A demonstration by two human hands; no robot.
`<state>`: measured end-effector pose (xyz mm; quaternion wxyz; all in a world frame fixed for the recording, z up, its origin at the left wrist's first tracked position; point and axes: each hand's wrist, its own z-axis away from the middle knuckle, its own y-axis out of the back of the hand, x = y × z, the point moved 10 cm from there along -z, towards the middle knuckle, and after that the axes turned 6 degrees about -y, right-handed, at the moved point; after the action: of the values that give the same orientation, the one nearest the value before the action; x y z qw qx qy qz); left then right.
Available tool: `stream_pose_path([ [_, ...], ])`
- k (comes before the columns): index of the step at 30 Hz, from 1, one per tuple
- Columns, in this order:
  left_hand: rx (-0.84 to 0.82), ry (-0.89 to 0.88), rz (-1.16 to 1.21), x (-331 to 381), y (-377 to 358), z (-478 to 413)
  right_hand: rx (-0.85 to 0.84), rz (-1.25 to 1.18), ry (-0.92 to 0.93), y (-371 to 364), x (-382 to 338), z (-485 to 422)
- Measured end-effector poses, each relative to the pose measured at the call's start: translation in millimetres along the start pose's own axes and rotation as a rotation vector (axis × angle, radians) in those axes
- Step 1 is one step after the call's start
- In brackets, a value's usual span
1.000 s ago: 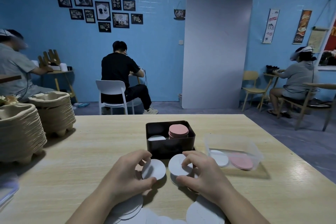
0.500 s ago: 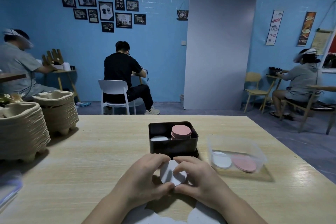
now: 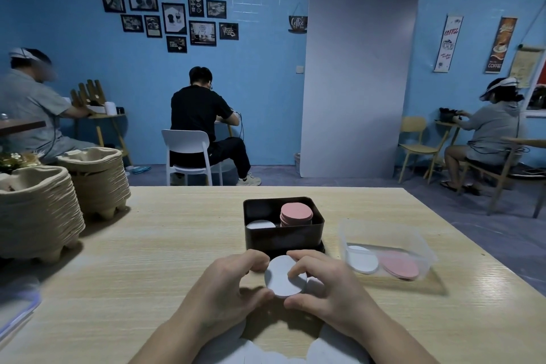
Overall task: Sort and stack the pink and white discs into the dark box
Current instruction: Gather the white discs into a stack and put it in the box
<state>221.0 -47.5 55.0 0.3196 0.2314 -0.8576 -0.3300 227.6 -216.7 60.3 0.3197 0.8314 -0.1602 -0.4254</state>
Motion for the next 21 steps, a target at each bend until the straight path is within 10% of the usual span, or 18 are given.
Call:
stream_pose_path([
  [21,-0.010,-0.152,-0.063,23,7,-5,-0.050,-0.004,0.027,-2,-8,-4],
])
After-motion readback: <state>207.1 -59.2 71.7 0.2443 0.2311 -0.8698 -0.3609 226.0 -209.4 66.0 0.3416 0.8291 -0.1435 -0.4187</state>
